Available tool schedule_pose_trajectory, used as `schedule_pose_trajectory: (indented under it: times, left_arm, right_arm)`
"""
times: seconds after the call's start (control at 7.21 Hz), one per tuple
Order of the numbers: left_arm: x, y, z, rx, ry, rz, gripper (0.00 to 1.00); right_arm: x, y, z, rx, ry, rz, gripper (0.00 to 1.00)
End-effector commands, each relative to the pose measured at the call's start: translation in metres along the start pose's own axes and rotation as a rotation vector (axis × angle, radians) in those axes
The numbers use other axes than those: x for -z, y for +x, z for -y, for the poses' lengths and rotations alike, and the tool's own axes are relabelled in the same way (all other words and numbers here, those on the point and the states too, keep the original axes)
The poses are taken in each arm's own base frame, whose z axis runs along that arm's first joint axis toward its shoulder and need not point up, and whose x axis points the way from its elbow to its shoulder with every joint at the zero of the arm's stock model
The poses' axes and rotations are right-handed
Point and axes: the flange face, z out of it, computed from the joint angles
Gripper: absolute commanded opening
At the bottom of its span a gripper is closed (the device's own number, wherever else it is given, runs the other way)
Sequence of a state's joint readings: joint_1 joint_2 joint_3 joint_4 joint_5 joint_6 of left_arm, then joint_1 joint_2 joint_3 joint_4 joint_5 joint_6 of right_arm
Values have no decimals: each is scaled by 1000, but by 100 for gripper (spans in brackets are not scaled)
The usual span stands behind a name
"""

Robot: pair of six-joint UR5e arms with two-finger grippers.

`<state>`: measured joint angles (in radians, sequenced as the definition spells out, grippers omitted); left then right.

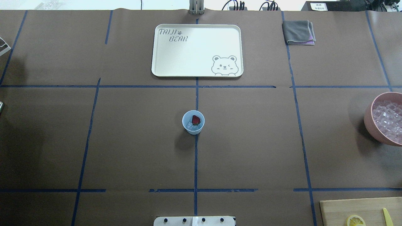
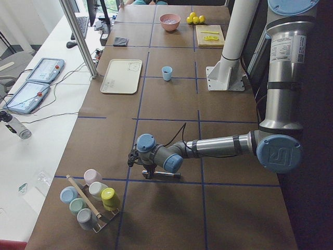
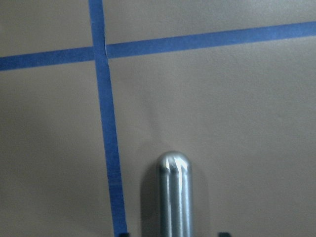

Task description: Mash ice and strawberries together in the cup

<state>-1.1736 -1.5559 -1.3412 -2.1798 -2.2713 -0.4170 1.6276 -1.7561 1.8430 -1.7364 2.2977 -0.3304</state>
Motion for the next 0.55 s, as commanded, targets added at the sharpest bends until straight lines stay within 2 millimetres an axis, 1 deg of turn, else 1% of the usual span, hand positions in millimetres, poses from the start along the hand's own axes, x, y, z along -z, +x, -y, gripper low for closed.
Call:
schedule_pose_trajectory:
  times: [0.0, 0.14, 0.42]
  left_arm:
    - [2, 3, 2, -7, 6, -2, 5]
    - [3, 4, 3, -15, 9, -6, 0]
    - [19, 19, 9, -42, 39, -24, 0]
  right_arm:
    - [0, 0, 0, -1, -1, 0, 99]
    - [0, 0, 0, 0, 0, 0, 99]
    - [1, -1, 0, 2, 3, -1, 99]
